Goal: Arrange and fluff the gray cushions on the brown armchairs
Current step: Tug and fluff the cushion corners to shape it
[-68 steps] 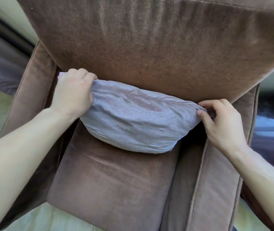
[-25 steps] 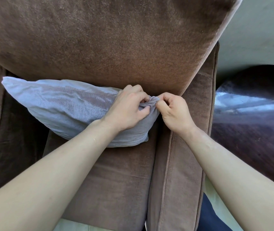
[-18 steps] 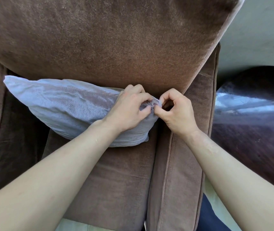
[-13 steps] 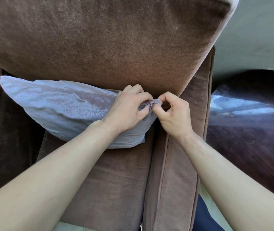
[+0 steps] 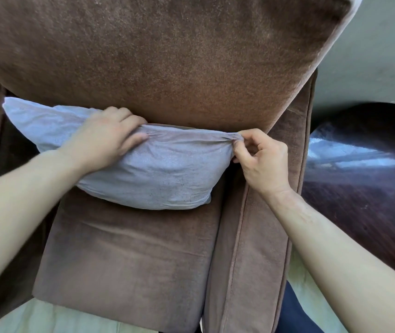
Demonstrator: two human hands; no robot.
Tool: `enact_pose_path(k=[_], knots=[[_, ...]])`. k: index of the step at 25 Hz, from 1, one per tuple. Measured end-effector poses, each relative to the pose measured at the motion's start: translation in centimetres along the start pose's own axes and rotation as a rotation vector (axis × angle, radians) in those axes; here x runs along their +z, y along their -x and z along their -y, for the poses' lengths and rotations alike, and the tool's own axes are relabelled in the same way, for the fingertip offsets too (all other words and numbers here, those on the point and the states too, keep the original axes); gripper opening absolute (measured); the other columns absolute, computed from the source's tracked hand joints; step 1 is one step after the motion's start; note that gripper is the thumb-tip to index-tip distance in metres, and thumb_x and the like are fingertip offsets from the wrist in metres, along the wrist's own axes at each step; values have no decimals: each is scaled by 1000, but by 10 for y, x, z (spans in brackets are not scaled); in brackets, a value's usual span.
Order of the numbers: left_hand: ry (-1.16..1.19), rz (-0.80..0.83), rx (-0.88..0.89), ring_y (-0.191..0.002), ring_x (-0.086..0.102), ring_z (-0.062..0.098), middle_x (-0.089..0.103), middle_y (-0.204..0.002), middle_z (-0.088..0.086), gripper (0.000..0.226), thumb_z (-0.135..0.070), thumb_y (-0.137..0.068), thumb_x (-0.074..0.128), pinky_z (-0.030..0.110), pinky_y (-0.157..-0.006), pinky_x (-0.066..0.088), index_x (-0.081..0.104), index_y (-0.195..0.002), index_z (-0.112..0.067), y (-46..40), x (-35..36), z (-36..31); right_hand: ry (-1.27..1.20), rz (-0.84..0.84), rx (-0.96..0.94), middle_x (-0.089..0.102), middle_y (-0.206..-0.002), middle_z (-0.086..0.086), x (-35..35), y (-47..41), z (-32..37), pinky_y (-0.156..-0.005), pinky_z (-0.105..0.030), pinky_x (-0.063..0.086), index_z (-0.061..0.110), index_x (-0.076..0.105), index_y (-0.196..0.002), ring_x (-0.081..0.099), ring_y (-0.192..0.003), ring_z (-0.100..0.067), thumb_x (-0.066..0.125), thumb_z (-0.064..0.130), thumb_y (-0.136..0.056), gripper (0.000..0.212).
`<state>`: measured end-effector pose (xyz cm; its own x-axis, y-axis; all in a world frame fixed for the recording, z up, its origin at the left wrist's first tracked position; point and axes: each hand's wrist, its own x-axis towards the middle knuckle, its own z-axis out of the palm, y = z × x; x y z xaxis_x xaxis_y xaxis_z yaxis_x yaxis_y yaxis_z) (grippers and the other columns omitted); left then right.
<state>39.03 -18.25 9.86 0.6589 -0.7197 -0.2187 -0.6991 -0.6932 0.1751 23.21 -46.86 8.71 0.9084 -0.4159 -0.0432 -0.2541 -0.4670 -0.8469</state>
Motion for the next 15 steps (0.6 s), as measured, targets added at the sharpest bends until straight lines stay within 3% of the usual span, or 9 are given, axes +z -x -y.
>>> enact_pose_path(k=[4,6,9,12,15], knots=[[-83,3,-78,-105,58,44,61,-116,20,61,-52,-96,38,57,-93,48,59,-127,-4,21,-3,35,16,19,81,68,-76,11,2,1,5,-65,-12,50,16,66,-83,65,-70,-3,75,14,-88,11],[-100,-27,-86,-111,56,44,58,-121,21,57,-46,-95,43,57,-97,46,57,-131,-4,31,0,44,5,46,111,68,-77,12,3,1,6,-66,-8,47,14,66,-84,62,-69,0,76,15,-89,11],[-120,-111,-169,-115,53,48,54,-125,28,56,-30,-88,42,58,-102,39,52,-135,0,51,3,64,-50,53,128,70,-74,7,2,-1,8,-67,-16,50,15,70,-84,61,-68,-1,73,15,-91,8],[-246,-97,-430,-116,51,47,54,-125,25,61,-18,-72,48,62,-103,35,50,-132,-7,75,-1,106,-153,85,126,74,-77,-6,-3,-1,6,-75,-37,56,16,72,-84,65,-72,-10,69,10,-94,12],[-301,-8,-522,-100,56,49,55,-108,22,52,-12,-72,54,59,-85,49,52,-124,-17,92,-8,127,-163,119,104,75,-81,-9,-5,0,3,-82,-46,56,18,72,-87,68,-78,-15,66,10,-97,14]])
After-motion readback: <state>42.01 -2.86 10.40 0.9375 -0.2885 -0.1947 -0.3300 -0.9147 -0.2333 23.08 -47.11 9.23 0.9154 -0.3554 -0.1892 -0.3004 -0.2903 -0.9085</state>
